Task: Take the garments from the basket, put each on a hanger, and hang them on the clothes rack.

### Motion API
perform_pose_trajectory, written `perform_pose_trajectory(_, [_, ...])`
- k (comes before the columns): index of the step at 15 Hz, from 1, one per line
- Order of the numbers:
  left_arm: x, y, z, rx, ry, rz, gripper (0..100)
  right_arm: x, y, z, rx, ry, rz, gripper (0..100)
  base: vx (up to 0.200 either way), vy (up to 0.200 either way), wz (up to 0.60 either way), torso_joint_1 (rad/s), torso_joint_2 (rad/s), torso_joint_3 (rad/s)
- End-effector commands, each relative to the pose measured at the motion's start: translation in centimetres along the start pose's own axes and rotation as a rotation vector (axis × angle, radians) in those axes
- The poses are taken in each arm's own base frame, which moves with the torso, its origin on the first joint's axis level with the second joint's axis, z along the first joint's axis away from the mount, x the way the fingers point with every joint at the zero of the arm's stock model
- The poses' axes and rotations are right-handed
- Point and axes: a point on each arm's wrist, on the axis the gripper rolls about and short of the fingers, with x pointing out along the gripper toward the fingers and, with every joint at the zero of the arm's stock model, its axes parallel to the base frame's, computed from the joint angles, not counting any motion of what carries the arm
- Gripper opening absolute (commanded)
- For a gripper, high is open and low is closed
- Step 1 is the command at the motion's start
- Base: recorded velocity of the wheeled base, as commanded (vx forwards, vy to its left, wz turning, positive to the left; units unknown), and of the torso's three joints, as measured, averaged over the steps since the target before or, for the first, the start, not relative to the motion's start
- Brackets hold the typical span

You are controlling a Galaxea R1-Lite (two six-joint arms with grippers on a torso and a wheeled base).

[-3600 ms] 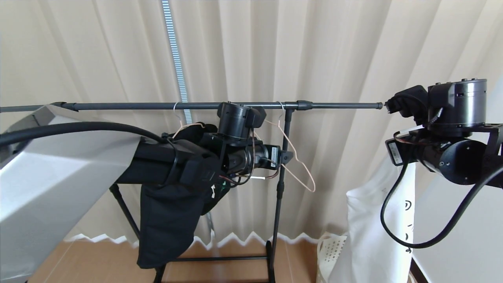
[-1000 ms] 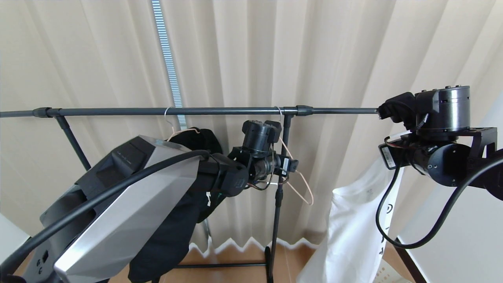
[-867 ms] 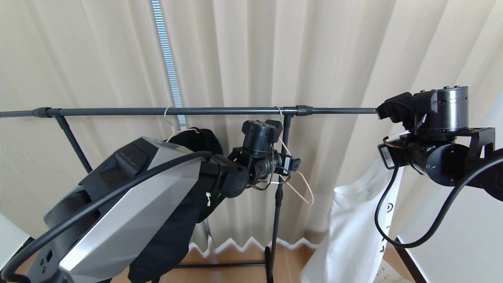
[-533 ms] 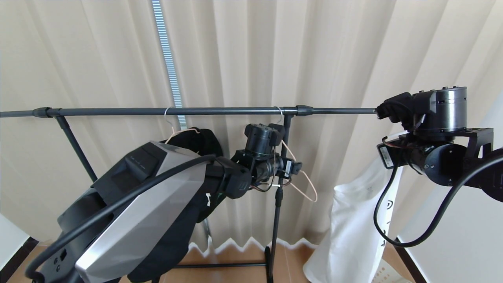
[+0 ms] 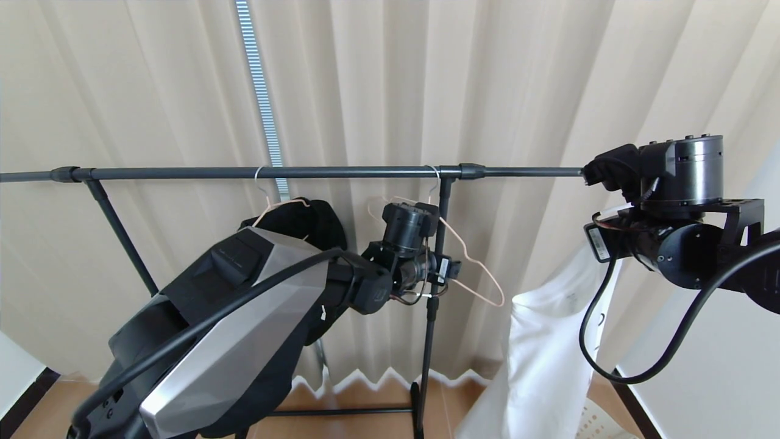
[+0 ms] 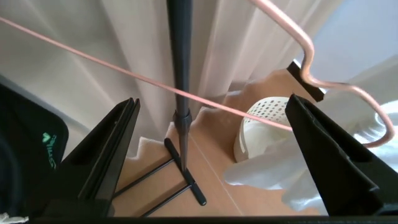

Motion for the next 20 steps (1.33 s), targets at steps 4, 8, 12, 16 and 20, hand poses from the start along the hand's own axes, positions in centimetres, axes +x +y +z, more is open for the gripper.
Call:
perform_pose_trajectory(4, [-4.5, 1.5, 0.8, -0.021, -0.045, 0.027, 100, 0.0, 0.0, 0.0, 0.000, -0.001, 0.000, 0, 0.000, 0.000, 0.00, 0.000, 0.00, 0.000])
perform_pose_trajectory(8, [-6.3, 1.6, 0.3, -0.001, -0.056, 0.027, 100, 0.0, 0.1, 0.1, 0.004, -0.005, 0.003, 0, 0.000, 0.000, 0.00, 0.000, 0.00, 0.000])
perform_pose_trajectory(12, [-7.4, 1.6, 0.7, -0.006, -0.097, 0.024, 100, 0.8, 2.3, 1.5, 0.110, -0.144, 0.017, 0, 0.000, 0.000, 0.00, 0.000, 0.00, 0.000])
perform_pose_trajectory(16, [-7.4, 1.6, 0.6, -0.012, -0.105, 0.024, 100, -2.7, 4.0, 1.6, 0.096, -0.216, 0.152, 0, 0.000, 0.000, 0.00, 0.000, 0.00, 0.000])
perform_pose_trajectory(20, [-7.3, 1.6, 0.6, -0.011, -0.108, 0.033, 100, -3.4, 4.1, 1.6, 0.106, -0.231, 0.187, 0, 0.000, 0.000, 0.00, 0.000, 0.00, 0.000])
